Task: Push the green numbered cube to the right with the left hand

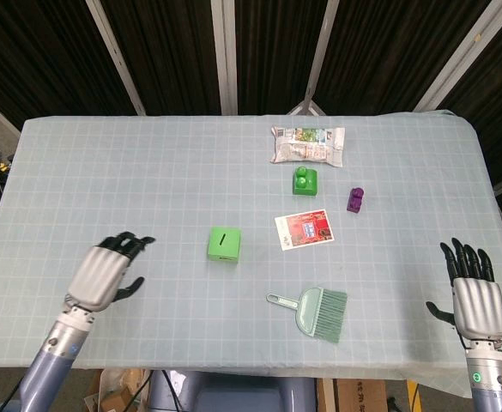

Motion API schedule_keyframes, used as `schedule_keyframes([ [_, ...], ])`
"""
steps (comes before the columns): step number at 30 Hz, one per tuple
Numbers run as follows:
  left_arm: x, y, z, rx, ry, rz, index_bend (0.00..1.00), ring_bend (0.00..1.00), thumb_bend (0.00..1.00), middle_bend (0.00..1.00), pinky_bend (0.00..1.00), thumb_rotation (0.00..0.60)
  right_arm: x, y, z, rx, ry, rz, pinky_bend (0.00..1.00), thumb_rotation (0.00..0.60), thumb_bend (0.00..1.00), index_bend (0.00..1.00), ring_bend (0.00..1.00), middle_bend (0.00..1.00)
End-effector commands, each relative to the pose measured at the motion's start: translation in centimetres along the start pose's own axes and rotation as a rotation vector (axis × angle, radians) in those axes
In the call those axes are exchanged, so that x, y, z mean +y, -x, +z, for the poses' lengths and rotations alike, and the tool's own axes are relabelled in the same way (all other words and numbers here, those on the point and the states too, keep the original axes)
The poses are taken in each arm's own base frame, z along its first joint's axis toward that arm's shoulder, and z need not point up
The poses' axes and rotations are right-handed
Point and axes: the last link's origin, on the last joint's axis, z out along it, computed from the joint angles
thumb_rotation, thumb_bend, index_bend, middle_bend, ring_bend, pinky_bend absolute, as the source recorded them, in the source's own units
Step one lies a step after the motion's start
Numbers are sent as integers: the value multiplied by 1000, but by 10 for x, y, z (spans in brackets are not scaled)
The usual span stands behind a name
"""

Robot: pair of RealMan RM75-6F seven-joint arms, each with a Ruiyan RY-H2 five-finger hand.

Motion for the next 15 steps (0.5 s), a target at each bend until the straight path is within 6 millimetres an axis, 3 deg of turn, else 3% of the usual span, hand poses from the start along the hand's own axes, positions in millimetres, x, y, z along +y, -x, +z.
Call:
schedule_keyframes([
  [1, -42, -2, -67, 132, -205, 112, 214, 149, 285, 246, 251, 600, -1, -1, -1, 1, -15, -2, 0, 600, 72, 82, 0, 0],
  [8, -79, 4, -104, 117, -340, -2, 185, 91, 260, 182, 203, 600, -3, -9, -6, 32, -84, 10, 0, 600, 71, 82, 0, 0],
  [15, -87, 6, -108, 101, -353, -46, 167, 73, 246, 156, 184, 600, -4, -14, -11, 69, -112, 28, 0, 600, 72, 82, 0, 0],
])
